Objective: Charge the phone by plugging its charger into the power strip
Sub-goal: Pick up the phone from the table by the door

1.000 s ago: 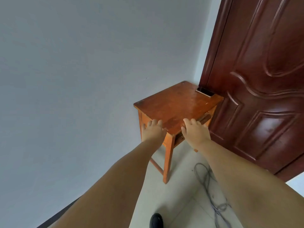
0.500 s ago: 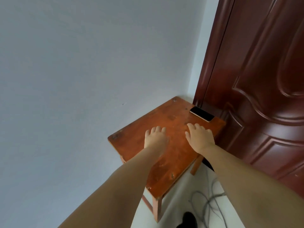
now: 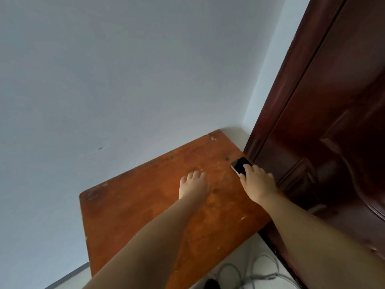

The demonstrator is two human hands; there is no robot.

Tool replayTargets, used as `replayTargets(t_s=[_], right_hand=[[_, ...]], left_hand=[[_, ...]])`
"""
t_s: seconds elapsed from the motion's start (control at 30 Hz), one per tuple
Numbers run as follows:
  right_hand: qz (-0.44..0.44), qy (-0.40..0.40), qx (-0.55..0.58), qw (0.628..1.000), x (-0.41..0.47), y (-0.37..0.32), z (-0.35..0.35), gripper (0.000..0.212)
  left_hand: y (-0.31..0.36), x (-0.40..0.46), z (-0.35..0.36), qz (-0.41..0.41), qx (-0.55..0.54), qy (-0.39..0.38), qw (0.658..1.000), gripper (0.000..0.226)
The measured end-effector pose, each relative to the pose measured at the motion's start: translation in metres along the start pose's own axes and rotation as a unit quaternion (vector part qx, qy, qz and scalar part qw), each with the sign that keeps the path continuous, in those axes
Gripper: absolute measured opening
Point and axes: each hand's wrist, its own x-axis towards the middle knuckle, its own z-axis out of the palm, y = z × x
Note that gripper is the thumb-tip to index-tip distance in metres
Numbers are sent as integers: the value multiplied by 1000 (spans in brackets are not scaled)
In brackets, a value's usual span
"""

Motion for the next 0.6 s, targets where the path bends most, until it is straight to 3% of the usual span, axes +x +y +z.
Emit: replayTargets(t_s=[0.13,0.37,0.6], right_hand=[[18,2,7,1000,24,17,32,46],[89,-27,52,994,54,32,72,92],[149,7,91,985,58,35,83,89]], left_hand=[[-4,27,34,-26,-10,-34,999,50],[-3,66,81,6,43,-17,999,56],[-9,67,96,25,80,41,996,61]])
